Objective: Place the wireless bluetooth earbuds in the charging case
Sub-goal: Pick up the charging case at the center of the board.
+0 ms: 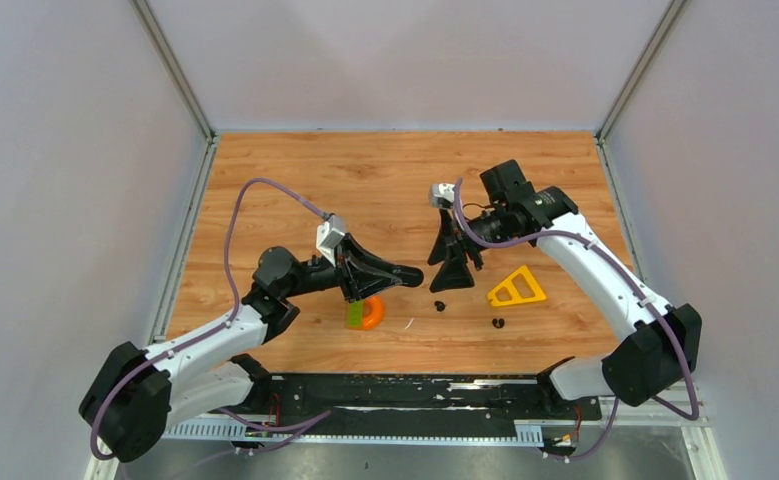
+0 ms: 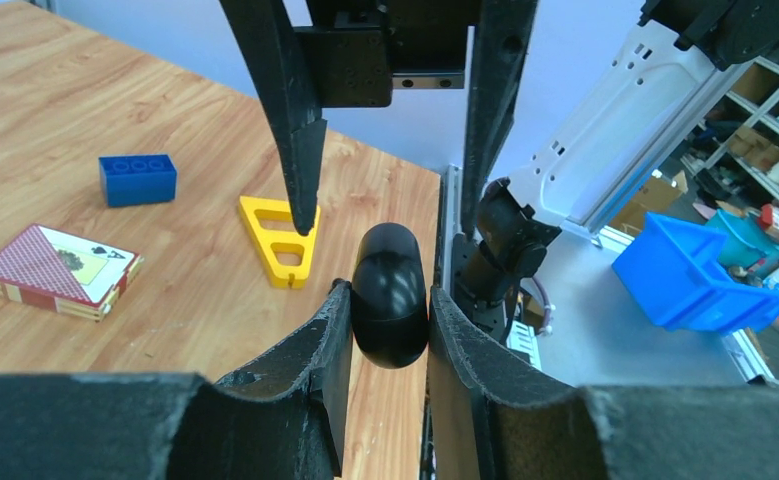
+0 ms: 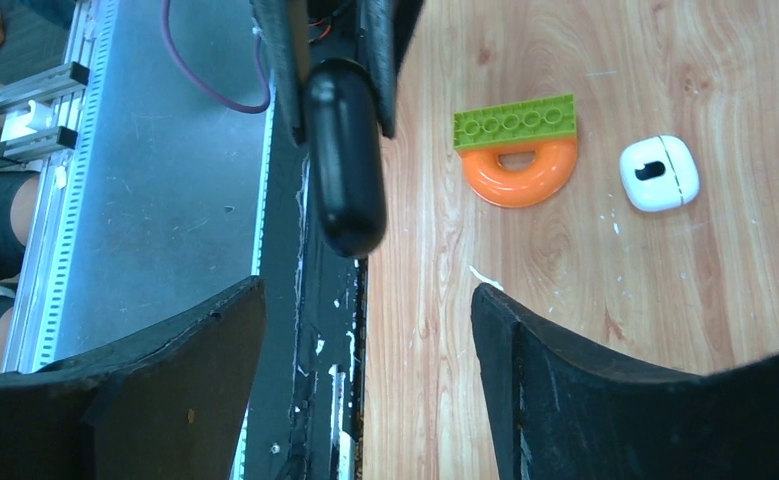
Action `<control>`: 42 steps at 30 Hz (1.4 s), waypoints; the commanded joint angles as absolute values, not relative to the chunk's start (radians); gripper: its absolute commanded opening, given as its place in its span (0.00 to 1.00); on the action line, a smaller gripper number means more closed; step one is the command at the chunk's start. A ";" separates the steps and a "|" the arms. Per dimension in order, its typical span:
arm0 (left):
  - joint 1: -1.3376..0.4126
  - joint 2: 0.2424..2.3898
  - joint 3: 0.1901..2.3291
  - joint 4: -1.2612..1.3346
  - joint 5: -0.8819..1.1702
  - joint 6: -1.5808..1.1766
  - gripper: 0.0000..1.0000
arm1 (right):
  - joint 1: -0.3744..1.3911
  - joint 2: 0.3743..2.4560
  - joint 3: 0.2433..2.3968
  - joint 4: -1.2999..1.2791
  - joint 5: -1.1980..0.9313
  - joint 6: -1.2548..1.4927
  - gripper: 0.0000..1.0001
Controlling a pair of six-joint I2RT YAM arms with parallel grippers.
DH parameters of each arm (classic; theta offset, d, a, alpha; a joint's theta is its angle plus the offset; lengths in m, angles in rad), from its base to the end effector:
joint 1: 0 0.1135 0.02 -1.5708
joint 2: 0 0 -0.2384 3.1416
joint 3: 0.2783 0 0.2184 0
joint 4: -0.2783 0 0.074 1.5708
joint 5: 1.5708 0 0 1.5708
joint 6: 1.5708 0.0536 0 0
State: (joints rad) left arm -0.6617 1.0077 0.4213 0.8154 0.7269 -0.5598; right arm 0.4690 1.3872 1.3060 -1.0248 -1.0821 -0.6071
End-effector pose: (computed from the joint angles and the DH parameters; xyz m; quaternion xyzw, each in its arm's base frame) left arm 0.1453 -0.1583 0.2748 0.3077 0.5661 -0.6009 0.4730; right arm 0.1883 0.1485 0.3020 -0.5293 0.6555 0.4864 0.2315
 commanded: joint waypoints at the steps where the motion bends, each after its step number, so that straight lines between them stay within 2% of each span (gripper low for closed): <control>1: -0.666 1.027 0.414 0.937 0.750 -0.596 0.10 | 0.503 1.366 1.305 -1.005 -1.151 -0.652 0.74; 23: -0.666 1.066 0.412 0.989 0.742 -0.618 0.10 | 0.572 1.437 1.380 -0.990 -1.146 -0.569 0.58; 30: -0.666 1.074 0.414 0.986 0.742 -0.618 0.11 | 0.574 1.435 1.372 -0.961 -1.147 -0.525 0.47; 35: -0.666 1.086 0.417 0.994 0.747 -0.629 0.11 | 0.573 1.446 1.383 -0.948 -1.135 -0.502 0.46; 37: -0.666 1.088 0.417 0.994 0.746 -0.630 0.11 | 0.575 1.447 1.385 -0.947 -1.135 -0.502 0.41; 40: -0.666 1.089 0.418 0.987 0.740 -0.631 0.13 | 0.574 1.444 1.380 -0.949 -1.121 -0.509 0.28; 42: -0.666 1.088 0.421 0.970 0.735 -0.629 0.18 | 0.574 1.437 1.373 -0.951 -1.098 -0.523 0.23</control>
State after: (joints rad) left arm -0.6617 1.0882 0.4126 0.9459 0.7425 -0.6308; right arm 0.5682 1.4536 1.3437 -0.9787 -1.1042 -0.5079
